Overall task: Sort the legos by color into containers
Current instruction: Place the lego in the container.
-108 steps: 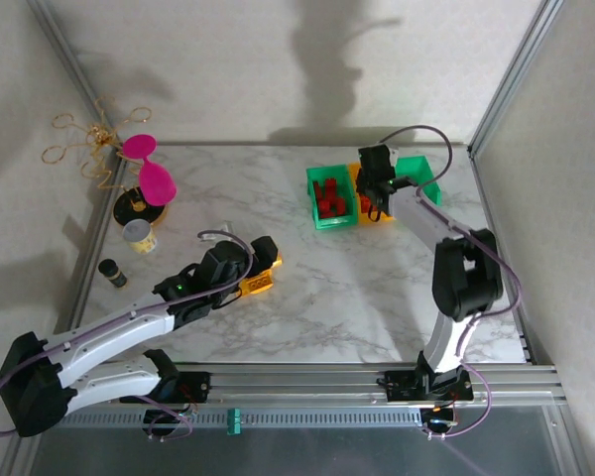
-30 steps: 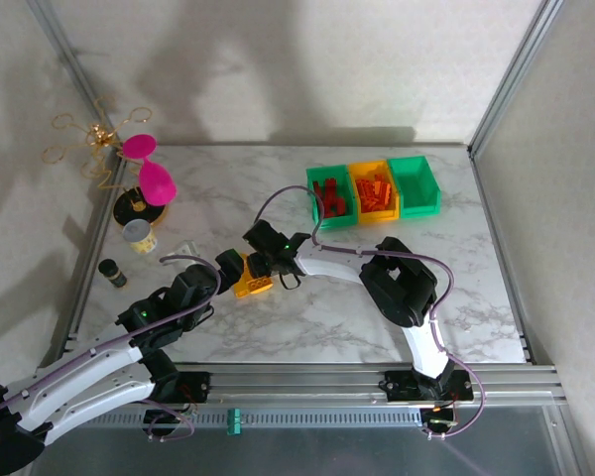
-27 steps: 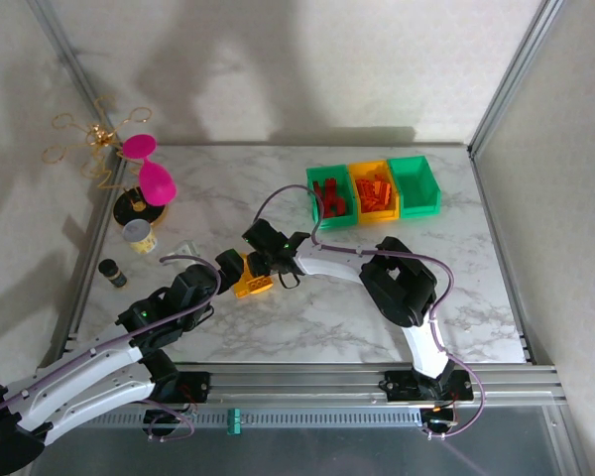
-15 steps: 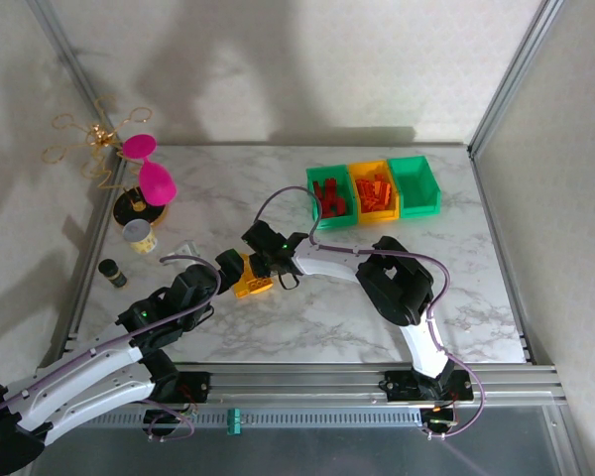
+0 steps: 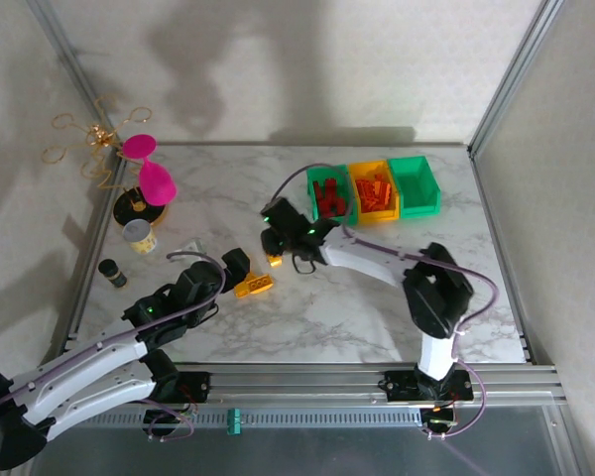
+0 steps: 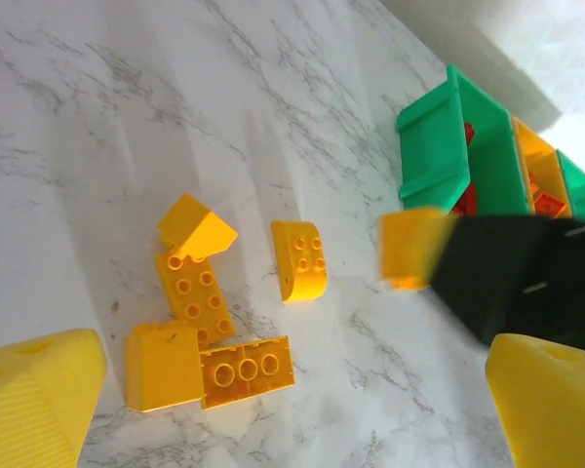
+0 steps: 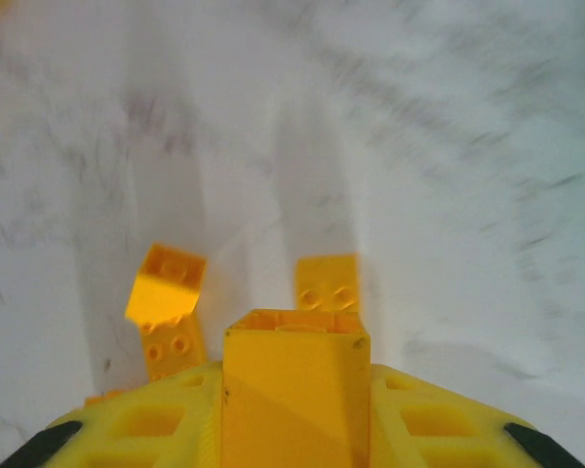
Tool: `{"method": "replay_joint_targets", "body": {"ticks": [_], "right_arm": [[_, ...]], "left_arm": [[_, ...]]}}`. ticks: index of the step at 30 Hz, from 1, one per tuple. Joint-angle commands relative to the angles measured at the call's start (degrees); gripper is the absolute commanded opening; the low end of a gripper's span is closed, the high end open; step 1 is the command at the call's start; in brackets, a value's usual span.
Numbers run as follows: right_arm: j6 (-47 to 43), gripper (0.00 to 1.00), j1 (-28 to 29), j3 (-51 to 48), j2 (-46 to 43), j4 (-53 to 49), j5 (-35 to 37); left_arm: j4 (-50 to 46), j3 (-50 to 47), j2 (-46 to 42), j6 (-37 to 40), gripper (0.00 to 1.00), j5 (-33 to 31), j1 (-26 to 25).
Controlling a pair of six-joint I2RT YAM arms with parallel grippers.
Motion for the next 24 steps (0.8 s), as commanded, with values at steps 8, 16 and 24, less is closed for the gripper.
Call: {"method": "replay_joint_targets", "body": {"ticks": [8,16,24], "right_arm": [[2.61,0.33,-23.27,-6.85,-11.08,0.90,6.12],[1.58,0.34,-38.77,-4.82,-6.28,3.91,8.64],[-1.45,0.34,-45.84,4.48,4.61,3.97,6.55]], "left_arm": [[10.94,6.85,12.11,4.73,1.00,8.97,0.43],[18.34,12.22,22.68,7.74,1.00,15.30,-0.10],[21.71,15.78,28.10,9.05,1.00,18.31,-0.62]]}}
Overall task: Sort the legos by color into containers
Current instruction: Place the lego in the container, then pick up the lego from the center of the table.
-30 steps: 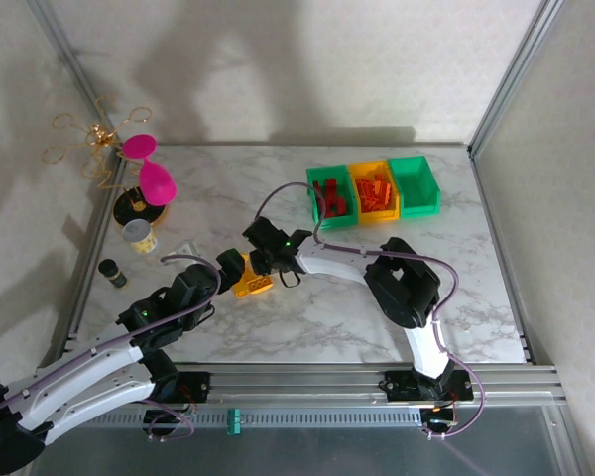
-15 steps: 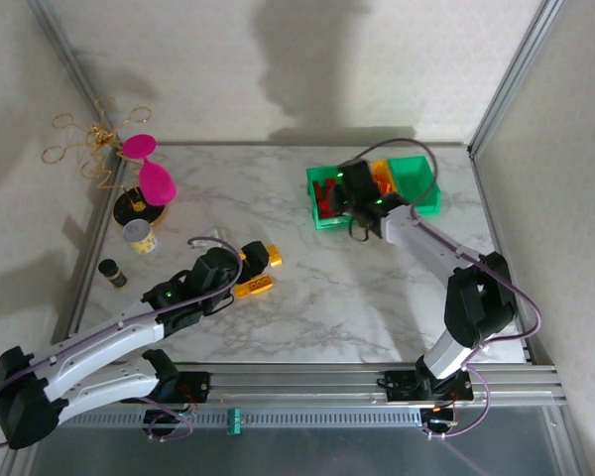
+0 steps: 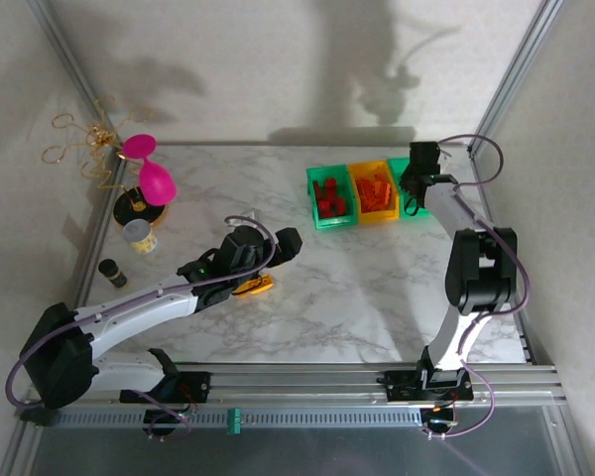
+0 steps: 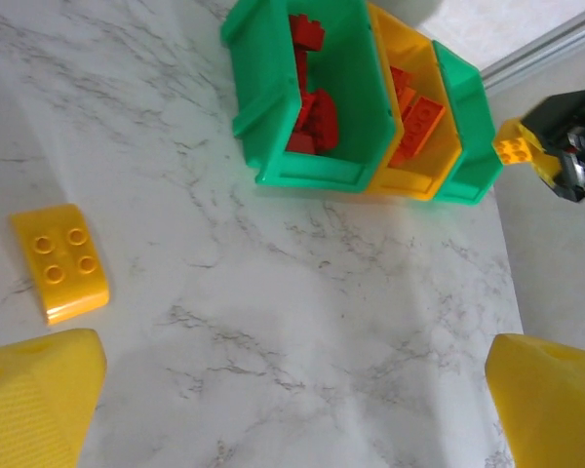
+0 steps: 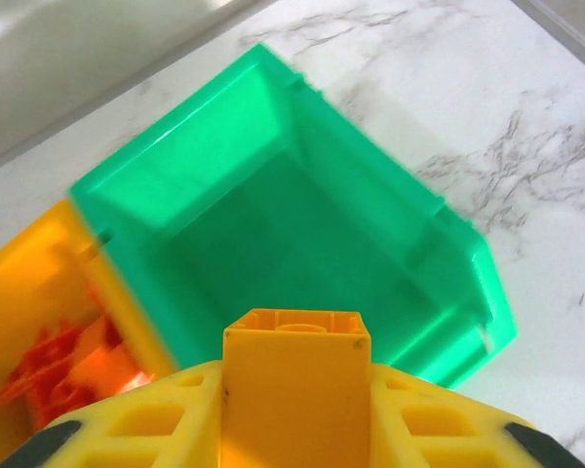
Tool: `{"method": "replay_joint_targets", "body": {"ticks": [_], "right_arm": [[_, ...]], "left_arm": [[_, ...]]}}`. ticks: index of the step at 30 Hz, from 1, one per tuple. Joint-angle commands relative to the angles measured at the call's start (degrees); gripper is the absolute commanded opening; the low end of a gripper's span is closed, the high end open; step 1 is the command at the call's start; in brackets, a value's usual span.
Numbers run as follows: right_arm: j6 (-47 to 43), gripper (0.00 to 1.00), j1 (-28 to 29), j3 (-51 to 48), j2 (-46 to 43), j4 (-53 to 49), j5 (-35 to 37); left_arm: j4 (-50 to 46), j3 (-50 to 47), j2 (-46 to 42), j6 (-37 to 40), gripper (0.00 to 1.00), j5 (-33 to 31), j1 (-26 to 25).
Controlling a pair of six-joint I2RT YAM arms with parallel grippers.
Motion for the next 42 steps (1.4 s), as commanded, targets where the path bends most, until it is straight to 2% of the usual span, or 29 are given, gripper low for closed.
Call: {"method": "replay_joint_targets", "body": {"ticks": [1,6,9,14,19,24,32,42], "right_arm": [[-2.72,0.36,-0.04,3.16,2.33,1.81,0.15],[-3.94,0.37,-2.20,9.63,9.55,-1.01,-2.45],[-4.46,0.47,-2.16,12.08,11.99,-2.49,-2.90],[-4.38,0.64,-2.11,10.56,8.40,-1.13,-4.06],[-3.82,0.69,0.48,7.46,2.83,-1.11,-5.05],[-2.11,0.76,6.41,0.62,-3.38,0.64,-7.71],[-1.62,0.82,21.78,-9.19,-10.48,1.72,-5.63],[-0.50,0.87,39.19,-15.36,-9.38,3.88,-5.37]], "left_arm": [[2.30,2.79,1.02,1.90,1.00,2.22,-0.40],[2.20,3.02,0.60,2.37,1.00,1.87,-0.47],[1.64,2.76,-0.24,2.52,1.00,0.90,-0.47],[1.22,2.58,-1.19,2.44,1.00,0.36,-0.47],[0.49,1.93,-3.19,2.77,1.00,-2.06,-0.47],[-2.93,0.53,-6.22,3.27,1.00,-5.78,-0.05],[-8.91,-4.48,-14.50,1.62,1.00,-10.89,0.32],[-15.77,-12.16,-25.34,-5.32,1.00,-17.47,0.32]]}}
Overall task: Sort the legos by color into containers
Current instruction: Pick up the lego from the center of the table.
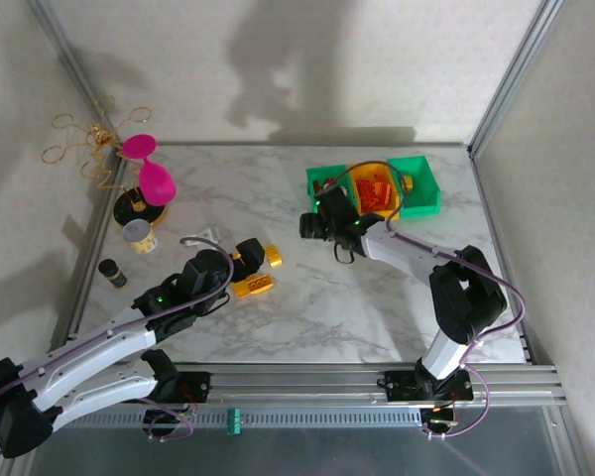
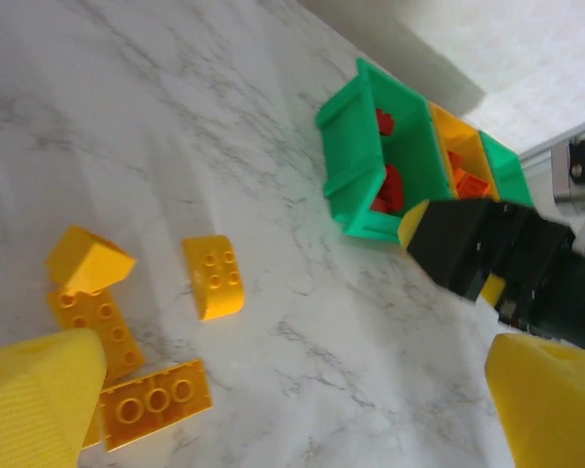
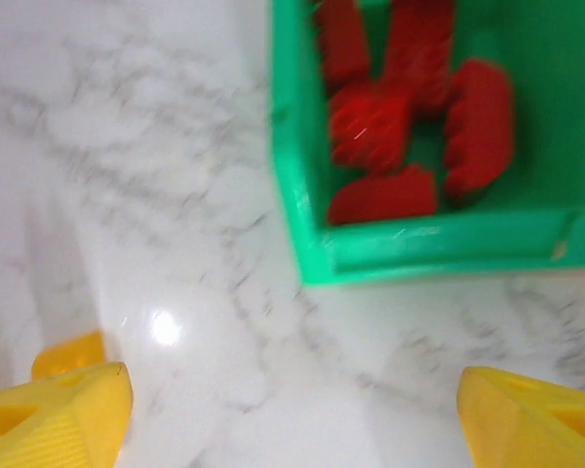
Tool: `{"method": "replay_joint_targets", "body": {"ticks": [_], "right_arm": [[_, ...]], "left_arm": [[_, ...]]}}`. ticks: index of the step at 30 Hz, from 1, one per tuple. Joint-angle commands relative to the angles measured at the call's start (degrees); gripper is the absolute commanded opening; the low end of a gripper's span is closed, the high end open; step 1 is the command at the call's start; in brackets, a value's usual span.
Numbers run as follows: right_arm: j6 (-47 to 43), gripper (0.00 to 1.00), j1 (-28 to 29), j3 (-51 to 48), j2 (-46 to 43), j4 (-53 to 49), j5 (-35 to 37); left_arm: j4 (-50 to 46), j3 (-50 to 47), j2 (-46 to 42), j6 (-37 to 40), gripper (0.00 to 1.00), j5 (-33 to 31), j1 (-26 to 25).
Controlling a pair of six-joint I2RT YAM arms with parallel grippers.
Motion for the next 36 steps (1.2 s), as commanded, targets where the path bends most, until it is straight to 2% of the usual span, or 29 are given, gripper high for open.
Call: {"method": "replay_joint_targets", "body": {"ticks": [1,8,16,24,31,36], "right_arm": [[1.20,0.88,5.69,-0.97,0.95,1.67,0.46],[2.86,0.90,12.01,1.69,8.24,3.08,-2.53],[1.87,0.89,13.62,7.70,15.83,1.88,-1.89],[-0.42,0.75,13.62,14.25,22.40,-1.35,2.18],[-1.05,0.56,13.56,16.43,25.20,-2.76,3.34],[-0.46,0.43,13.54,15.75,23.70,-1.78,1.59]], "left_arm": [[-4.35,-2.76,-3.68,-3.93,1.00,-4.75,0.34],[-6.89,-5.86,-8.81,-7.39,1.00,-7.52,0.34],[-8.06,-6.04,-9.69,-7.56,1.00,-8.63,0.43],[-7.90,-6.20,-9.88,-7.67,1.00,-9.03,0.51],[-7.32,-6.40,-9.60,-7.94,1.00,-9.16,0.53],[-6.85,-6.21,-9.07,-7.53,1.00,-8.87,0.52]]}}
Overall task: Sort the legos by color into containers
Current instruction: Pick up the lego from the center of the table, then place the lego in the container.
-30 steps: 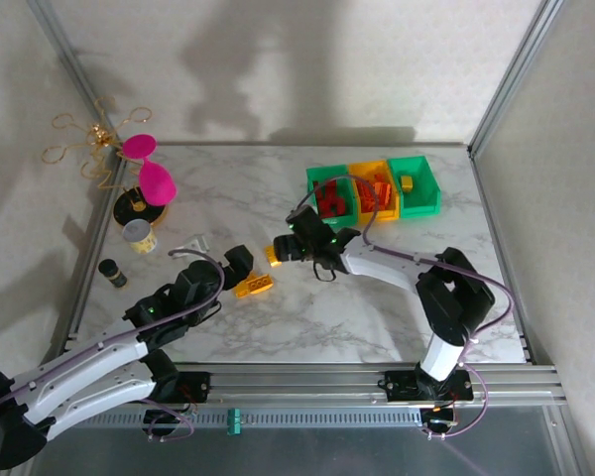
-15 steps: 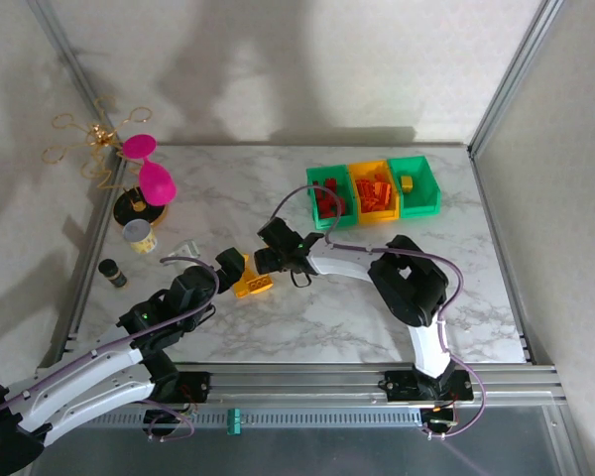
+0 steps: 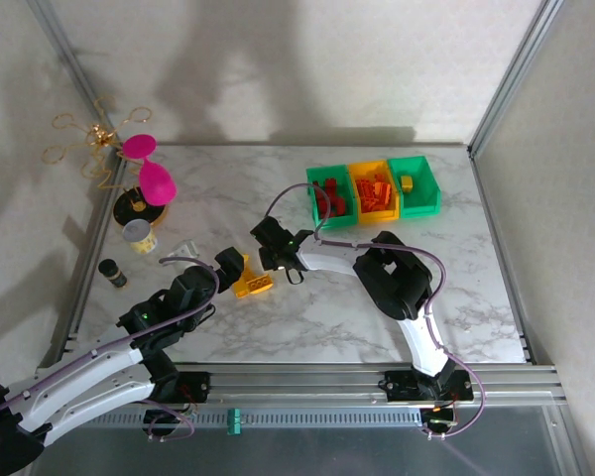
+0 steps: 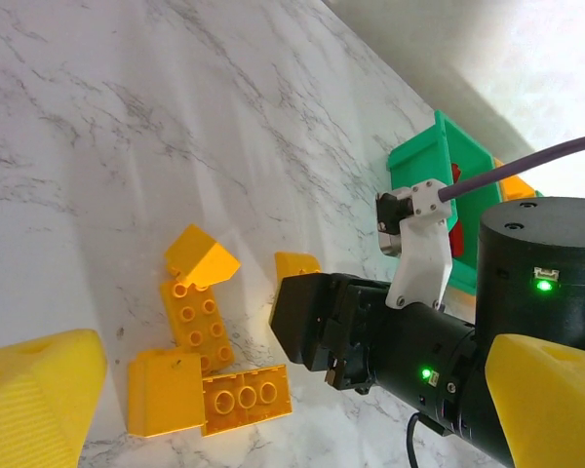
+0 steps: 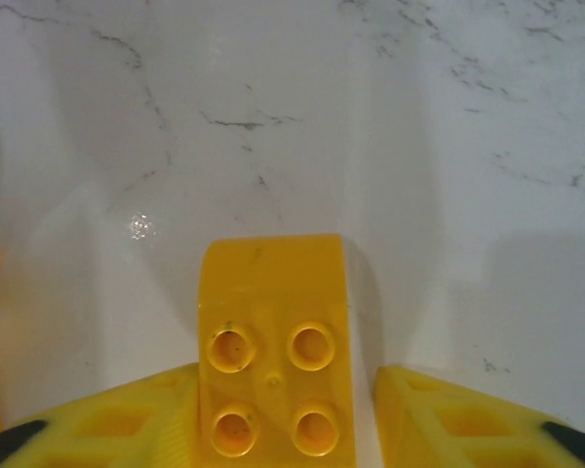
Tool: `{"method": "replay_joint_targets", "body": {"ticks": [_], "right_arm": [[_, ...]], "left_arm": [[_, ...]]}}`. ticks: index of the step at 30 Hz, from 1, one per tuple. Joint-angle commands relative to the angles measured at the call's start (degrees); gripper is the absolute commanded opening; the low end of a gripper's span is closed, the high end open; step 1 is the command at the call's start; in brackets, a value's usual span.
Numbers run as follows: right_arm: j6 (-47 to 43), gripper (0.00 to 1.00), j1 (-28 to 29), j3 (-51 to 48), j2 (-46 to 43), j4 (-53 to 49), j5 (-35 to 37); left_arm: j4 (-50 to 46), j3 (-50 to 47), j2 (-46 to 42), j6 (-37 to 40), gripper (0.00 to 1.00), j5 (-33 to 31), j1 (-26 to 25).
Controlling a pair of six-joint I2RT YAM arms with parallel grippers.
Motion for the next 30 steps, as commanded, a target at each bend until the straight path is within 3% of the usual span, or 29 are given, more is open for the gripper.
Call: {"method": "replay_joint_targets", "body": {"ticks": [1,6,17,23,30], "right_arm": [[0.21,0.41,0.30,0.34,-0.82,-0.18,-0.80],[0.51,0.32,-0.18,-0.94,-3.41,0.42,-1.49],[2.51,0.28,-6.93,-9.73,-18.51,0.76,-2.39],[3.21,0.29,-17.70,-14.57,-27.45,-0.24,-1.68],[3.08,0.30,-31.46,-15.04,-30.41,-0.37,0.08]], "left_arm": [[-0.82,-0.47,0.39,-1.50,1.00,-1.62,0.45],[0.25,0.40,1.86,-0.40,1.00,-0.21,0.46],[4.48,4.63,7.99,5.26,1.00,6.14,0.42],[8.55,7.62,13.30,7.91,1.00,10.77,-0.06],[13.55,12.15,21.31,10.93,1.00,14.33,-1.88]]}}
